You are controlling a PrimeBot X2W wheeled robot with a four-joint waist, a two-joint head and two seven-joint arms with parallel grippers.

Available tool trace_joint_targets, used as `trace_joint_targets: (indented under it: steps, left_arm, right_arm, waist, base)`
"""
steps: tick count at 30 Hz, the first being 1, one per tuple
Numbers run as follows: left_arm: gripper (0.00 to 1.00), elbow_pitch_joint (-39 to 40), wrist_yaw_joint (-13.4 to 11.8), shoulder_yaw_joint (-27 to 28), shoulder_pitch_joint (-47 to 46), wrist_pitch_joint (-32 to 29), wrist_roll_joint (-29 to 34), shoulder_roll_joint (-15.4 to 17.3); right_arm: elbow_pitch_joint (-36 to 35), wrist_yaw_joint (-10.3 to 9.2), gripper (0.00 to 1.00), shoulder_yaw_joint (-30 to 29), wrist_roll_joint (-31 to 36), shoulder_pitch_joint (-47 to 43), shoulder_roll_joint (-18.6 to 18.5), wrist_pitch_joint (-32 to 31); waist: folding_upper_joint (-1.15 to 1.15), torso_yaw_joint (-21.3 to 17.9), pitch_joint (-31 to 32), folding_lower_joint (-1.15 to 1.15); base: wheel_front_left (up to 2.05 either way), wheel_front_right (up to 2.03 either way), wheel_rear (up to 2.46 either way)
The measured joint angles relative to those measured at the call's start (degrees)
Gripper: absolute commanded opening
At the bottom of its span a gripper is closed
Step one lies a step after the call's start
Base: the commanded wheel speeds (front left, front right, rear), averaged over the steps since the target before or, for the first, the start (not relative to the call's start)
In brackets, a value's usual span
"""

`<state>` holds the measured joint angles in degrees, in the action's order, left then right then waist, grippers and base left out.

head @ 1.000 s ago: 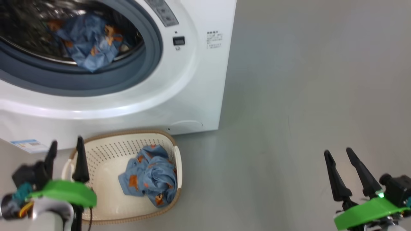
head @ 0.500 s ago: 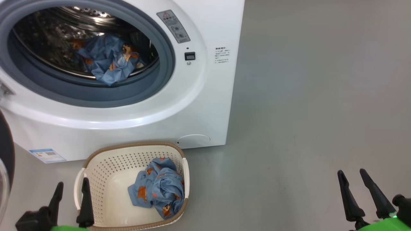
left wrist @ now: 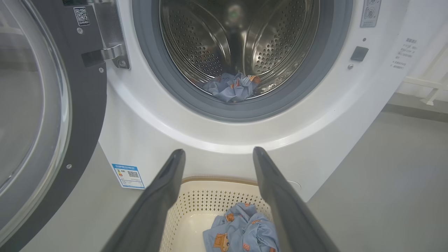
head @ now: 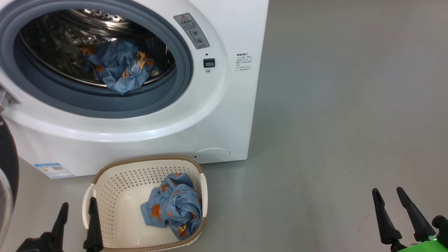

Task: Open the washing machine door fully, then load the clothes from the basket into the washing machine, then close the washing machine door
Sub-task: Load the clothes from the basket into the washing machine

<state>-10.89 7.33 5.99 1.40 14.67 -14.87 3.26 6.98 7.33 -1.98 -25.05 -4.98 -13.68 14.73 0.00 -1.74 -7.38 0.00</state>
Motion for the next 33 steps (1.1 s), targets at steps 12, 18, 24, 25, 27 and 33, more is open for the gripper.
trace_joint_targets:
  steps: [12,18,24,25,27,33]
  left_arm:
    - [1.00,-3.6,0.0,-2.2,-0.4,0.0,-0.2,-0.3]
    - [1.00,-10.8,0.0,-4.9,-3.5,0.0,-2.2,-0.5]
    - [1.00,-20.6,0.0,-7.5,-10.1,0.0,-2.2,-0.5]
    - [1.00,-22.3,0.0,-7.8,-11.2,0.0,-2.4,-0.5]
    - [1.00,-25.8,0.0,-8.8,-13.5,0.0,-2.7,-0.3]
    - [1.00,-33.7,0.0,-12.3,-21.3,0.0,-3.5,0.5]
  right_arm:
    - [-0.5,0.00,1.00,0.4,0.0,0.4,0.7,0.0]
    - [-0.9,0.00,1.00,1.7,0.0,4.1,1.5,0.0]
    - [-1.1,0.00,1.00,3.0,0.0,7.2,2.3,0.0]
    - [-1.2,0.00,1.00,3.1,0.0,7.7,2.5,0.0]
    - [-1.2,0.00,1.00,3.3,0.0,8.6,2.7,0.0]
    - [-1.8,0.00,1.00,3.5,0.1,11.2,3.2,0.0]
  waist:
    - [0.00,-0.3,-1.7,0.00]
    - [0.00,-1.1,-4.6,0.00]
    - [0.00,-1.8,-8.3,0.00]
    - [0.00,-1.9,-9.0,0.00]
    - [0.00,-2.2,-10.3,0.00]
    - [0.00,-2.8,-14.5,0.00]
  base:
    - [0.00,0.00,0.00]
    - [0.00,0.00,0.00]
    - [0.00,0.00,0.00]
    - [0.00,0.00,0.00]
    - [0.00,0.00,0.00]
    - [0.00,0.00,0.00]
